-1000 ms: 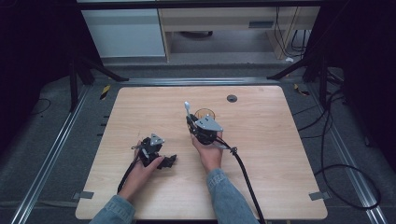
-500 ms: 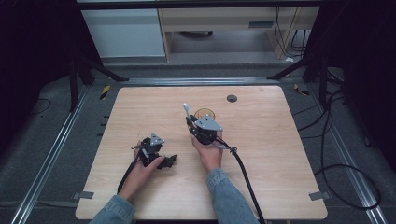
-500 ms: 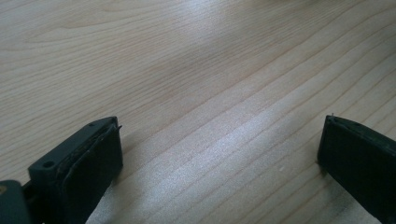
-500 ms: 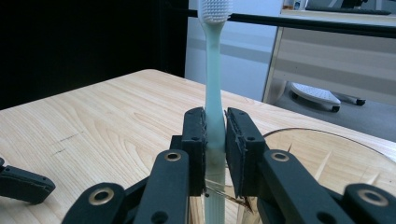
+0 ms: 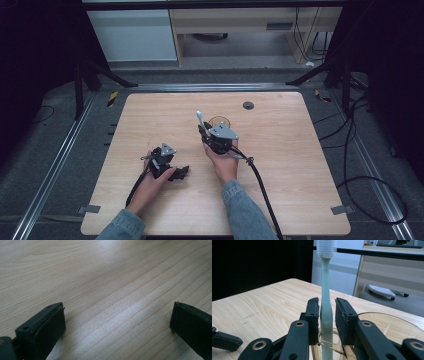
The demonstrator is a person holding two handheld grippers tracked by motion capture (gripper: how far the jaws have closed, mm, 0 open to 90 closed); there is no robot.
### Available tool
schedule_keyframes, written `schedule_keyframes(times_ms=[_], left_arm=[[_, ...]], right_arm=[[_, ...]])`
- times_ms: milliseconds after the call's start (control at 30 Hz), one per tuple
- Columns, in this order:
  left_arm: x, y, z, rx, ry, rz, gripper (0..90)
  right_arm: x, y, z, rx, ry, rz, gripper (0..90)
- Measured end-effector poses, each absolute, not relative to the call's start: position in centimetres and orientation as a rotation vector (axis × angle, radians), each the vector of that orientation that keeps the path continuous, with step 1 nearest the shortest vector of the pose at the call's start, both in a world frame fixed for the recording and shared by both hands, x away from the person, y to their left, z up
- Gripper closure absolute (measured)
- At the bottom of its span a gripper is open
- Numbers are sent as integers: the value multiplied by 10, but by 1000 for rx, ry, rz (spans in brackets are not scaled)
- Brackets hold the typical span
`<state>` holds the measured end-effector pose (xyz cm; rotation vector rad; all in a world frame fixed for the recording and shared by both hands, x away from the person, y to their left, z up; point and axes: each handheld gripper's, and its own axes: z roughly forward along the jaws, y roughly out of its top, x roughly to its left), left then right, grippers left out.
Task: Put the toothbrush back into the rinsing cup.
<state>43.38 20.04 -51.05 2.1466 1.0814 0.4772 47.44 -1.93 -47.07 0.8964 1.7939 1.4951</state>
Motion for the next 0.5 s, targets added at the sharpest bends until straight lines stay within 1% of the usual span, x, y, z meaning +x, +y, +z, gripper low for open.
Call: schedule_keyframes(times_ms=[200,500], left_arm=[[434,200,-510,2147,1081,477,0],[434,200,-510,2146,1081,477,0]], right_arm=[[473,-19,-467,875,1797,1484,709],[470,-19,-463,858,1807,1471,632]])
